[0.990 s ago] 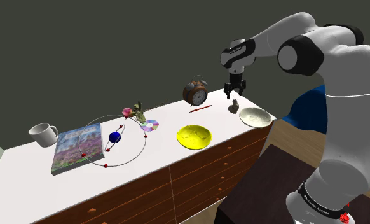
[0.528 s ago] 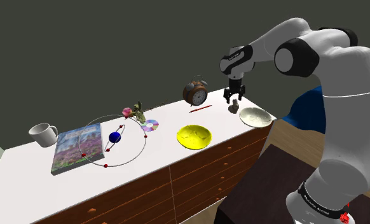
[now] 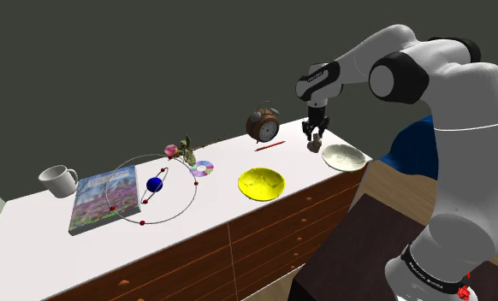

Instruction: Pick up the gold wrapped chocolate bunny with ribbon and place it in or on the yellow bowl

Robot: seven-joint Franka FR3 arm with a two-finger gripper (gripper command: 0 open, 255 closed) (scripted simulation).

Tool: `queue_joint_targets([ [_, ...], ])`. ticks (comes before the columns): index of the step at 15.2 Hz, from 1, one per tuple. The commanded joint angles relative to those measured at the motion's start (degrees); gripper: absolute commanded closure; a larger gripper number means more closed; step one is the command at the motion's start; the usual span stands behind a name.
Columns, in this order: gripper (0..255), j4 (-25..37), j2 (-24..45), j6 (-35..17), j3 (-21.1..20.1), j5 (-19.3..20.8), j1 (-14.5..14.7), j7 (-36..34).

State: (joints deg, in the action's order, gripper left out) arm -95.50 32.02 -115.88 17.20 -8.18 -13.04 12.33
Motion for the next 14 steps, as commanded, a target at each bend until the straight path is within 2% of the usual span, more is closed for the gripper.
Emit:
queue_joint_targets([
  [1, 255, 0.0, 0.0, 0.0, 0.0, 0.0, 0.0, 0.0],
  [9, 255, 0.0, 0.0, 0.0, 0.0, 0.0, 0.0, 0.0],
  [14, 255, 1.0, -2.0, 2.9, 0.4, 0.6, 0.2, -0.3],
])
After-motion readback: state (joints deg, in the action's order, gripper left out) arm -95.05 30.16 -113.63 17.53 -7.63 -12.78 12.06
